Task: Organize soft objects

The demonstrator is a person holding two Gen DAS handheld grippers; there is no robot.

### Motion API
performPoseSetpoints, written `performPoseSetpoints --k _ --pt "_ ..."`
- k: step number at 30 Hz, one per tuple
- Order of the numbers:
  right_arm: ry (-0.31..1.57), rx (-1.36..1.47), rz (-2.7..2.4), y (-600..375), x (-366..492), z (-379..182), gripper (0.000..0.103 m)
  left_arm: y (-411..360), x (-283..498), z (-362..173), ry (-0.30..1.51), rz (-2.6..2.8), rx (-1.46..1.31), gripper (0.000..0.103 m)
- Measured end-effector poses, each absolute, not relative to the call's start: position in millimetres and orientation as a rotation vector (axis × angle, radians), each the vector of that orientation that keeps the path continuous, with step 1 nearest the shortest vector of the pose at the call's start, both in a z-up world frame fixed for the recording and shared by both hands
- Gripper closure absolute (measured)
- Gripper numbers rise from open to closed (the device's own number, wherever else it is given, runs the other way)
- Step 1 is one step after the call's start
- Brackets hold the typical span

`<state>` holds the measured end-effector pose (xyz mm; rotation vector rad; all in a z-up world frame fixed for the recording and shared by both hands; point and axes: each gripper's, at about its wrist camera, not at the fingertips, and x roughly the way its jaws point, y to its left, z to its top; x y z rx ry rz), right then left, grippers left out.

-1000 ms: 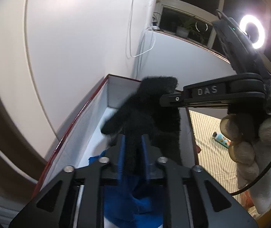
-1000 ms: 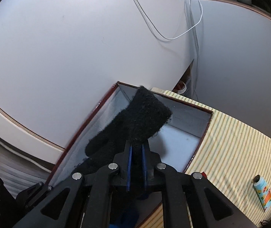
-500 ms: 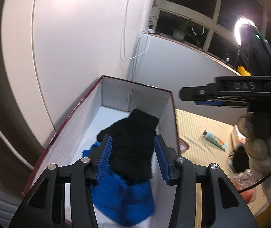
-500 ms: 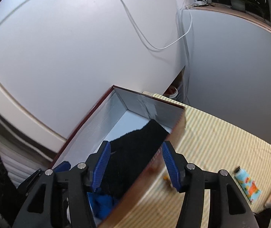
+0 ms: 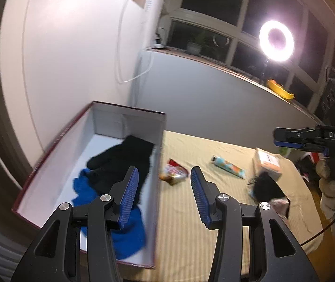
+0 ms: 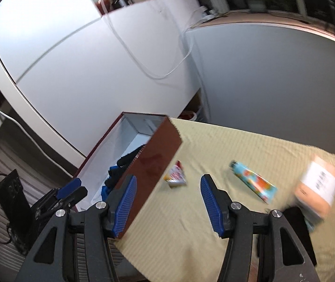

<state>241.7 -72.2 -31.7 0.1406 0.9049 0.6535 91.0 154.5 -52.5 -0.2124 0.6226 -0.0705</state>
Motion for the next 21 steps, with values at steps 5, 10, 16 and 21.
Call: performPoseSetpoints --k 5,10,16,21 --pt "0.865 0.185 0.581 -132.2 218.1 -36.9 0.05 129.7 85.8 -53.5 0.631 -0.116 -0.194 0.058" --pt "0.849 0.218 0.498 -187.3 197.5 -52.8 0.05 105.8 85.0 -60.8 0.656 -0.159 -0.18 0.058" --pt "0.877 0.315 0.395 -254.6 178.2 -91.0 0.05 76.9 95.0 -74.2 0.701 -0.21 -0.16 0.058" --pt "0.922 0.405 0.337 -297.0 174.9 -126.2 0.051 53.1 101.3 -83.6 0.73 -0.257 -0.147 0.058"
